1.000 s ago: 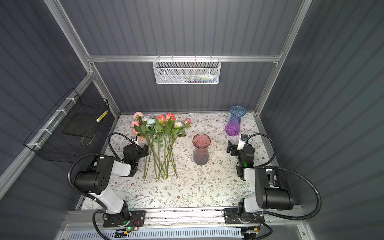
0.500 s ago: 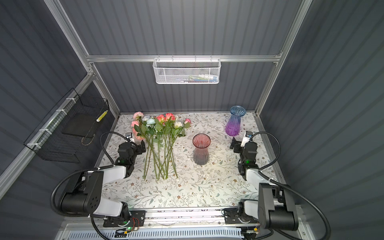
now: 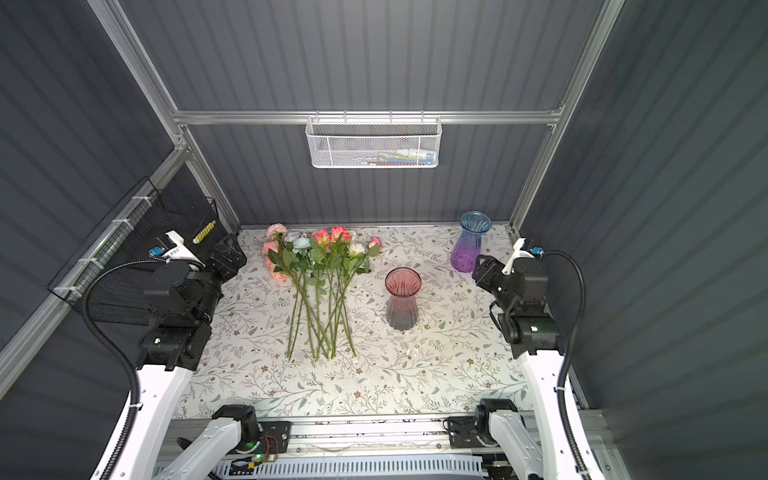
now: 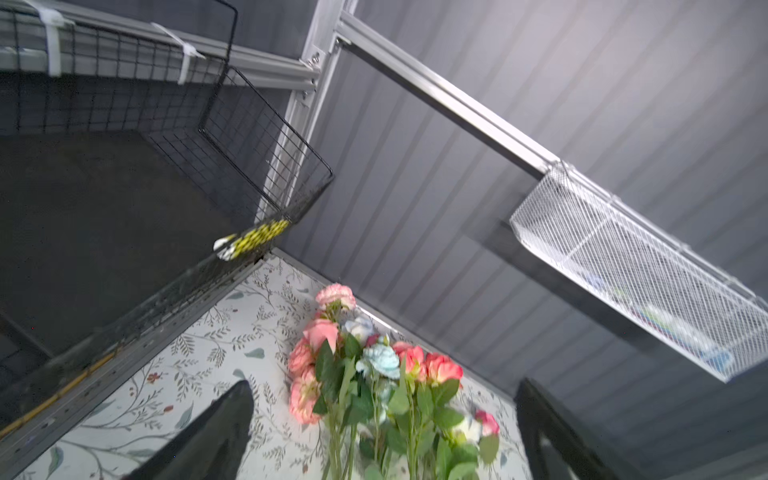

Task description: Arrange the flowers into the vase

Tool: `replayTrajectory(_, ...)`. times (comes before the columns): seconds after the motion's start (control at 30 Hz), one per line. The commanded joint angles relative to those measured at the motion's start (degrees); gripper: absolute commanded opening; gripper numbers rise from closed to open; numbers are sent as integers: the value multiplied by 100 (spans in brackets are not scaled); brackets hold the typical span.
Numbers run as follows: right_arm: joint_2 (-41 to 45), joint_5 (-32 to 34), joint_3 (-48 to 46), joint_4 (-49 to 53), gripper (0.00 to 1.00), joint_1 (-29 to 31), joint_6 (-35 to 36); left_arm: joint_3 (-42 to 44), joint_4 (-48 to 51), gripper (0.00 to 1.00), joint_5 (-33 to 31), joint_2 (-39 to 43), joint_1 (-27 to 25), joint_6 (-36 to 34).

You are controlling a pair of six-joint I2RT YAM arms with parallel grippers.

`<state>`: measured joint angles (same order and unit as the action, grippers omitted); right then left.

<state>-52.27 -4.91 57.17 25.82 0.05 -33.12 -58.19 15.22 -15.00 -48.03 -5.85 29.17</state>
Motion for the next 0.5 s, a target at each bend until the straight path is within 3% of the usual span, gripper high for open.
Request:
replayTrajectory(0.0, -514, -328, 659, 1584, 51, 456, 134, -269, 2013, 92, 593, -413, 13, 12)
replayTrajectory(0.17, -1131, 345, 1704, 2732, 48, 1806, 550, -231, 2630, 81, 1631, -603, 13, -415)
replayTrajectory(0.27, -1520, 439, 2091, 2993, 49, 1970, 603, 10, 2601, 78, 2282, -428, 7, -371)
replayTrajectory(0.47, -2379, -46, 2716, 3113, 48, 2181, 682, 750, 1984, 74, 3039, -193, 5, 150)
